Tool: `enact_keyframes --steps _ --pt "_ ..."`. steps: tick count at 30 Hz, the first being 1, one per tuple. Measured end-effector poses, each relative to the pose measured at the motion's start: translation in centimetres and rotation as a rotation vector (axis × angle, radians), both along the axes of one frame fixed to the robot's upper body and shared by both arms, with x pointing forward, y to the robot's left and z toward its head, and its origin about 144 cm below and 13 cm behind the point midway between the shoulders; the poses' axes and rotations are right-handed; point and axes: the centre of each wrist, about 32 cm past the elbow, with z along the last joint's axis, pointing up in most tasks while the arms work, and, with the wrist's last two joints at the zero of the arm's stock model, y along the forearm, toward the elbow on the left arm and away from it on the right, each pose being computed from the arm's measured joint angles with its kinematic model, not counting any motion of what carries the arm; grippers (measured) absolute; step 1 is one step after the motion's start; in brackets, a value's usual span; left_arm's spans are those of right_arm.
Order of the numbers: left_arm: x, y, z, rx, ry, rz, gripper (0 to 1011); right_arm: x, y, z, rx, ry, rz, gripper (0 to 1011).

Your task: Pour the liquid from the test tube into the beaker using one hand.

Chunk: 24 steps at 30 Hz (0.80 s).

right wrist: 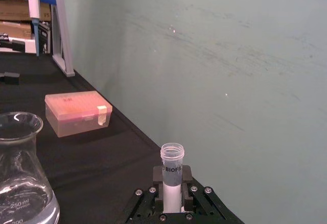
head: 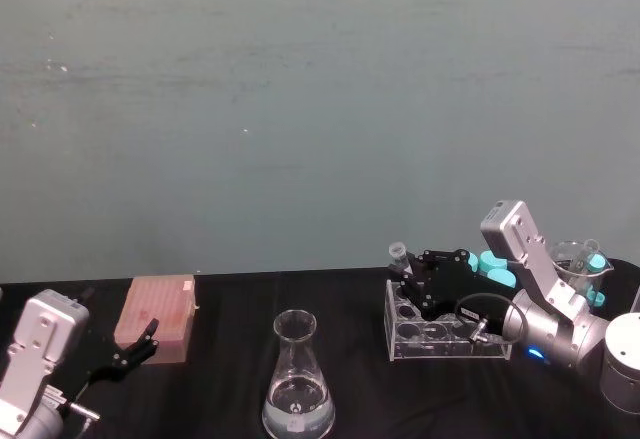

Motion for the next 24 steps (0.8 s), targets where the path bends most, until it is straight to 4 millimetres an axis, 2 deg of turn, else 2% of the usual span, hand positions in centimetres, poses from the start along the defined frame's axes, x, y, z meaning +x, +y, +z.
enact_keyframes --steps 13,24 --pt "0.00 0.00 0.00 0.000 0.000 0.000 1000 0.38 0.14 0.11 0.034 -0.002 0.006 198" --pt "0.00 0.00 0.00 0.000 0.000 0.000 1000 0.60 -0.16 -0.60 0.052 0.028 0.005 198"
